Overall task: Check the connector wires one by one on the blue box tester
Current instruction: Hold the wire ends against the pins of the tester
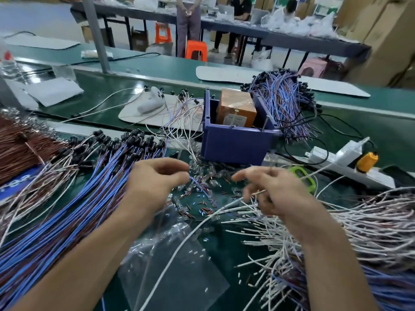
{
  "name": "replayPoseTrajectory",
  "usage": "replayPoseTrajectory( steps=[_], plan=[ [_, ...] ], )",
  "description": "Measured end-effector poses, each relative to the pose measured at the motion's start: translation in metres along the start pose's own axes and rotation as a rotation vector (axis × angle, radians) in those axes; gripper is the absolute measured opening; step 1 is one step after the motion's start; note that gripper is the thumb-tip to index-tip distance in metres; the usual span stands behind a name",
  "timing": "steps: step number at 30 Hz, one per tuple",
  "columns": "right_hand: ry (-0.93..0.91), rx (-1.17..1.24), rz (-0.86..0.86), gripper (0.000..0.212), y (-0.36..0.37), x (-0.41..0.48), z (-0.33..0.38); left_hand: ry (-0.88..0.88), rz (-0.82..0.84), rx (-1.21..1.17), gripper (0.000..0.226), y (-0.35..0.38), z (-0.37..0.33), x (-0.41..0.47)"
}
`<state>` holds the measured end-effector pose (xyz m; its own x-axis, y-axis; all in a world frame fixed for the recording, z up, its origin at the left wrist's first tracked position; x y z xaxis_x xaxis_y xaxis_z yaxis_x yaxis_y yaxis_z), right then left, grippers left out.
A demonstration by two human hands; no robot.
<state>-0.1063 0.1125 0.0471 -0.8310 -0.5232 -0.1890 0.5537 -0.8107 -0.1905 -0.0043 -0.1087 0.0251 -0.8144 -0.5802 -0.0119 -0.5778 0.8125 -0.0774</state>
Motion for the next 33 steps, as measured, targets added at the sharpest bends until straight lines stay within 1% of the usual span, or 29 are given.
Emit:
replayPoseTrajectory(
  steps=[2, 3, 4, 7, 10, 12, 13, 15, 17, 21, 24, 26, 30, 33],
  plan=[
    [-0.008, -0.036, 0.078, 0.024, 0.016, -0.002, -0.001, -0.026, 0.262, -0.022, 0.028, 0.032, -0.009, -0.005],
    [-0.032, -0.012, 0.091, 0.024, 0.021, -0.002, -0.001, -0.022, 0.349, -0.059, 0.028, 0.045, -0.012, -0.008],
    [-0.050, 0.018, 0.100, 0.022, 0.025, -0.001, -0.001, -0.019, 0.380, -0.110, 0.027, 0.053, -0.013, -0.009],
    [-0.045, 0.049, 0.132, 0.016, 0.032, 0.001, -0.006, -0.026, 0.322, -0.261, 0.022, 0.058, -0.008, -0.006],
    [-0.068, 0.075, 0.073, 0.012, 0.033, 0.006, -0.011, -0.063, 0.259, -0.255, 0.020, 0.057, 0.002, -0.002],
    [-0.072, 0.094, 0.029, 0.013, 0.034, 0.010, -0.013, -0.093, 0.257, -0.284, 0.016, 0.058, 0.004, -0.001],
    [-0.066, 0.091, 0.011, 0.014, 0.034, 0.011, -0.015, -0.094, 0.249, -0.283, 0.018, 0.059, 0.004, -0.001],
    [-0.047, 0.096, -0.015, 0.013, 0.034, 0.014, -0.020, -0.047, 0.199, -0.237, 0.025, 0.060, 0.004, -0.001],
    [-0.036, 0.106, -0.015, 0.012, 0.036, 0.015, -0.022, 0.026, 0.134, -0.183, 0.028, 0.060, 0.003, -0.002],
    [-0.022, 0.093, 0.018, 0.020, 0.033, 0.016, -0.023, 0.070, 0.022, -0.140, 0.028, 0.053, 0.003, 0.000],
    [-0.020, 0.084, 0.058, 0.022, 0.033, 0.016, -0.023, 0.034, 0.030, -0.184, 0.028, 0.053, 0.005, 0.000],
    [-0.019, 0.077, 0.098, 0.024, 0.035, 0.015, -0.023, 0.015, 0.073, -0.200, 0.027, 0.056, 0.006, -0.001],
    [0.000, 0.115, 0.148, 0.014, 0.040, 0.012, -0.026, 0.052, 0.152, -0.107, 0.025, 0.054, 0.006, 0.003],
    [-0.031, 0.164, 0.138, 0.020, 0.043, 0.012, -0.024, 0.068, 0.194, -0.058, 0.025, 0.051, 0.003, 0.002]
  ],
)
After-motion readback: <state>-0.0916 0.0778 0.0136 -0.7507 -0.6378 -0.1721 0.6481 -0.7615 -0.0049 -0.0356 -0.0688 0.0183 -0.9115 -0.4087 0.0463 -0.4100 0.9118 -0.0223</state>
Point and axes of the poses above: each hand's wrist, its own x-axis towards the middle knuckle, its own y-axis out of the palm, z = x × y, the point moved 4 cm from there along x, towards the middle knuckle, and after that the axes turned 1 degree about -x, right-handed, at the moved point
